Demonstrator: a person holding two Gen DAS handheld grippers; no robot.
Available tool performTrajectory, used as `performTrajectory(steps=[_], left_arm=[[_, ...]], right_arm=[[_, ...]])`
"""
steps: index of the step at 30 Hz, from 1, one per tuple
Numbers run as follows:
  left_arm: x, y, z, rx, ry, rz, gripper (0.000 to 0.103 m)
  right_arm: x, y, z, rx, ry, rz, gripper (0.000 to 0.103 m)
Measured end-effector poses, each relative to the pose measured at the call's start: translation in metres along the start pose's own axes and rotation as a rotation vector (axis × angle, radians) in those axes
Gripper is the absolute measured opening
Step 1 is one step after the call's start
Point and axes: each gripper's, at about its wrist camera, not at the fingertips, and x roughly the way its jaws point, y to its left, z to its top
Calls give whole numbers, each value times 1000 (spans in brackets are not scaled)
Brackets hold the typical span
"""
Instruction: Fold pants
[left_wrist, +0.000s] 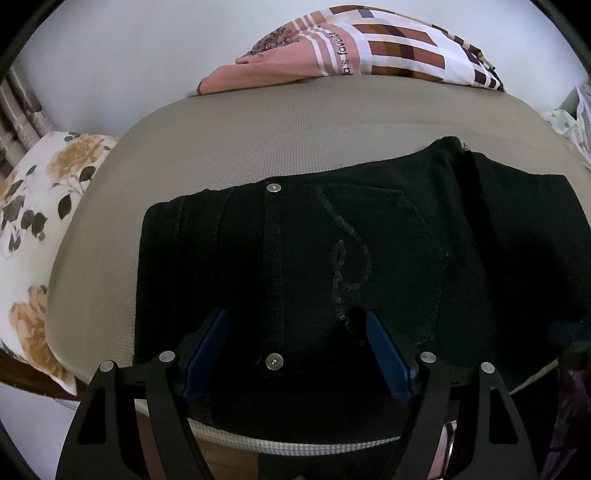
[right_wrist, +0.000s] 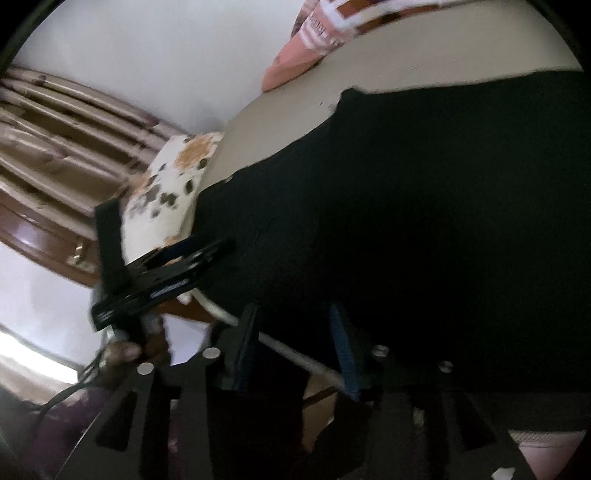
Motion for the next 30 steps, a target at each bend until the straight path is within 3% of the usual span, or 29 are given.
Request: performTrajectory(steps=[3, 7, 11, 13, 19, 25, 30], left_arm=[[-1, 2, 0, -10, 0, -4, 77], [-5, 7, 2, -39, -8, -19, 77], [-15, 18, 7, -81, -25, -39, 77], [-22, 29, 11, -116, -31, -51, 77], [-47, 95, 9, -316, -21, -104, 77], [-38, 179, -31, -579, 119, -265, 77], [-14, 197, -70, -701, 222, -439, 77]], right_arm=[[-7, -2, -2, 17, 14, 51, 42], [-30, -10, 7, 73, -85, 98, 44], [-35, -8, 18, 53, -136, 46, 43], [-26, -1, 22, 25, -130, 10, 38], [28, 12, 13, -102, 13, -161, 31], [25, -8, 18, 3, -24, -68, 28], [27, -6, 18, 0, -42, -73, 28]])
